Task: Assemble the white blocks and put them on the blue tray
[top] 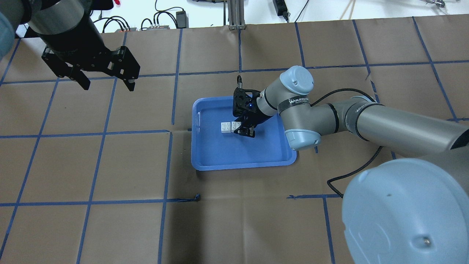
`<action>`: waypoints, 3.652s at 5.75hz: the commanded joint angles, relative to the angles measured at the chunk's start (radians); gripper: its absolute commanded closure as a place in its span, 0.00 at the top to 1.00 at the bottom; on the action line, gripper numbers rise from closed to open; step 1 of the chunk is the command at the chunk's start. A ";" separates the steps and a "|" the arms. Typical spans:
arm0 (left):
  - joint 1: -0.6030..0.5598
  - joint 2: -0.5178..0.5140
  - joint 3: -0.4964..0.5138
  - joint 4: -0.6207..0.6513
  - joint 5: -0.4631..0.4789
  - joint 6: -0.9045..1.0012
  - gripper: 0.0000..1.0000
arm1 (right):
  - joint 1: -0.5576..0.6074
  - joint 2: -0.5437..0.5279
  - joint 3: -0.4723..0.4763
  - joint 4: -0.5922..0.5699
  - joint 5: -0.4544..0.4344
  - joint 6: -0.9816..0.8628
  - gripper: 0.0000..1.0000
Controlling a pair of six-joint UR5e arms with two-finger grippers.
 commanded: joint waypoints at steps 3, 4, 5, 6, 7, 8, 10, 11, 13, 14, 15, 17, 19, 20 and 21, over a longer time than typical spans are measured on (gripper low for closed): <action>-0.010 0.014 -0.029 -0.004 0.000 0.000 0.99 | 0.006 -0.001 0.004 -0.002 0.004 0.000 0.21; -0.008 0.023 -0.043 0.001 0.000 0.000 0.99 | 0.006 -0.001 0.004 -0.002 0.004 -0.003 0.21; -0.010 0.023 -0.043 0.004 -0.001 0.000 0.99 | 0.006 -0.001 0.004 -0.002 0.004 -0.004 0.21; -0.008 0.023 -0.043 0.004 0.000 0.000 0.99 | 0.006 0.001 0.004 -0.002 0.005 -0.004 0.23; -0.010 0.023 -0.043 0.004 0.000 0.000 0.99 | 0.006 0.001 0.004 -0.002 0.005 0.000 0.26; -0.010 0.023 -0.045 0.002 0.000 0.000 0.99 | 0.008 0.001 0.004 -0.004 0.007 0.000 0.31; -0.010 0.023 -0.045 0.002 0.000 0.000 0.99 | 0.006 0.001 0.004 -0.005 0.007 0.000 0.33; -0.010 0.023 -0.046 0.002 0.000 0.000 0.99 | 0.006 0.001 0.004 -0.007 0.005 0.001 0.33; -0.010 0.023 -0.048 0.002 0.000 0.000 0.99 | 0.008 0.002 0.002 -0.012 0.005 0.004 0.33; -0.010 0.025 -0.048 0.002 0.000 0.000 0.99 | 0.006 0.002 0.002 -0.013 0.007 0.024 0.33; -0.011 0.023 -0.048 0.002 0.000 0.000 0.99 | 0.008 0.002 0.002 -0.013 0.007 0.024 0.33; -0.011 0.025 -0.048 0.001 0.000 0.000 0.99 | 0.008 0.002 0.002 -0.013 0.013 0.024 0.58; -0.011 0.025 -0.048 0.001 0.002 0.000 0.99 | 0.006 0.002 0.001 -0.013 0.014 0.026 0.71; -0.011 0.025 -0.048 0.001 0.002 0.000 0.99 | 0.006 0.002 -0.002 -0.012 0.005 0.027 0.99; -0.011 0.025 -0.048 0.001 0.002 0.000 0.99 | 0.003 -0.011 -0.025 -0.004 -0.015 0.044 1.00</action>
